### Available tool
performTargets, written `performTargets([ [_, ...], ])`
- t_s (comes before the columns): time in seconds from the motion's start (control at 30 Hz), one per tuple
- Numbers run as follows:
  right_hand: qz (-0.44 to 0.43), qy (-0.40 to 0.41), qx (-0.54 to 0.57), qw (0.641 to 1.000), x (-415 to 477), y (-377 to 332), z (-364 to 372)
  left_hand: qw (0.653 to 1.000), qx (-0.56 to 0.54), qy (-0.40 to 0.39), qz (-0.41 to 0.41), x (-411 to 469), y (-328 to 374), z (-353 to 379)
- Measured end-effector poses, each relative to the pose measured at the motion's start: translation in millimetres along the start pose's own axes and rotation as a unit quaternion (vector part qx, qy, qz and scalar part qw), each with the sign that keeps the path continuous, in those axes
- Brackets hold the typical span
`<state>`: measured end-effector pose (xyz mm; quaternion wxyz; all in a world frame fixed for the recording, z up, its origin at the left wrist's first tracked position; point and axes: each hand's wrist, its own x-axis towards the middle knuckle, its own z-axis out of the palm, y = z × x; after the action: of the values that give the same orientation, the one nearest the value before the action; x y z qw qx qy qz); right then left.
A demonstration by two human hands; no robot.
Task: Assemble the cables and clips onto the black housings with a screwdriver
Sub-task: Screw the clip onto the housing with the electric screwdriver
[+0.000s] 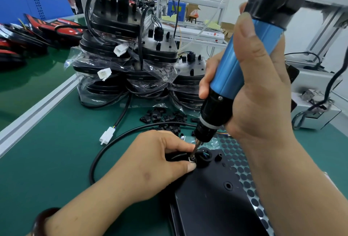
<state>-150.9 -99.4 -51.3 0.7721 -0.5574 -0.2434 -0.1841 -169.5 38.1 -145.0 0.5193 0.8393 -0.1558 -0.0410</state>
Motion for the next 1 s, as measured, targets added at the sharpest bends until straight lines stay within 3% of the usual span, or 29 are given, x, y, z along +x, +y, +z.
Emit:
performTargets([
  [0.33, -0.009, -0.018, -0.015, 1.0, -0.1, 0.2, -0.1, 1.0, -0.017, -0.005, -0.008, 0.2, 1.0, 0.2],
  [0.6, -0.02, -0.102, -0.011, 0.994, 1.5, -0.5, 6.8, 1.0, -0.02, 0.001, -0.001, 0.0, 1.5, 0.0],
  [0.87, 0.0, -0.008, -0.01, 1.0, 8.7, -2.0, -8.7, 0.999, -0.041, 0.0, -0.017, 0.3, 1.2, 0.4],
  [1.0, 0.017, 0.001, -0.009, 1.0, 6.9, -0.9, -10.7, 0.999, -0.041, -0.001, -0.021, -1.2, 1.6, 0.2],
])
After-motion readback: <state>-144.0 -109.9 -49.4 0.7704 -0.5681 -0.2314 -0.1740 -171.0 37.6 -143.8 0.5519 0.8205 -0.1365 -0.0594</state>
